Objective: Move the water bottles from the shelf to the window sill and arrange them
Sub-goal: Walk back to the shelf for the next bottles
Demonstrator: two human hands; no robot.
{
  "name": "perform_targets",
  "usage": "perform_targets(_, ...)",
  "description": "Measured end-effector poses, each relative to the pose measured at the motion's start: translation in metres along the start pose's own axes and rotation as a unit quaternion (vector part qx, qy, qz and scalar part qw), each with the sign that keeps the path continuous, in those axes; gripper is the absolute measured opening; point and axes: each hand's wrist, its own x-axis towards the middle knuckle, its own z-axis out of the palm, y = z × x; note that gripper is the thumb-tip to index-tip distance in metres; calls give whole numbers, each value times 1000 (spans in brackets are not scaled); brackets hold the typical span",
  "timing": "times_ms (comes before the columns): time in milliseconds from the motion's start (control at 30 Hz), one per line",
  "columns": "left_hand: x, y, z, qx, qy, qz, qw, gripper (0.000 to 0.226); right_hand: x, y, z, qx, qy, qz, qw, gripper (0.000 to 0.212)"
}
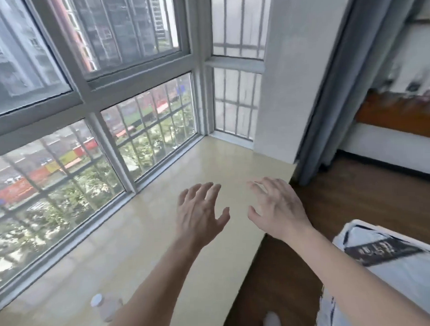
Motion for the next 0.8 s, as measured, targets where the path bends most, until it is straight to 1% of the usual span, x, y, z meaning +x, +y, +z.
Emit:
perform_targets(133,28,56,17,-26,-7,78,997,63,-35,49,-16,-30,11,77,997,53)
perform_targets(267,50,101,34,-48,-8,125,991,62,-59,97,-23,-46,27,133,990,52)
perform_targets(533,109,174,79,-54,-23,188,981,59,-74,189,-15,-52,59,188,979,47)
perform_targets(800,211,265,136,-57,-28,223,973,58,-40,321,11,-44,75,221,971,45)
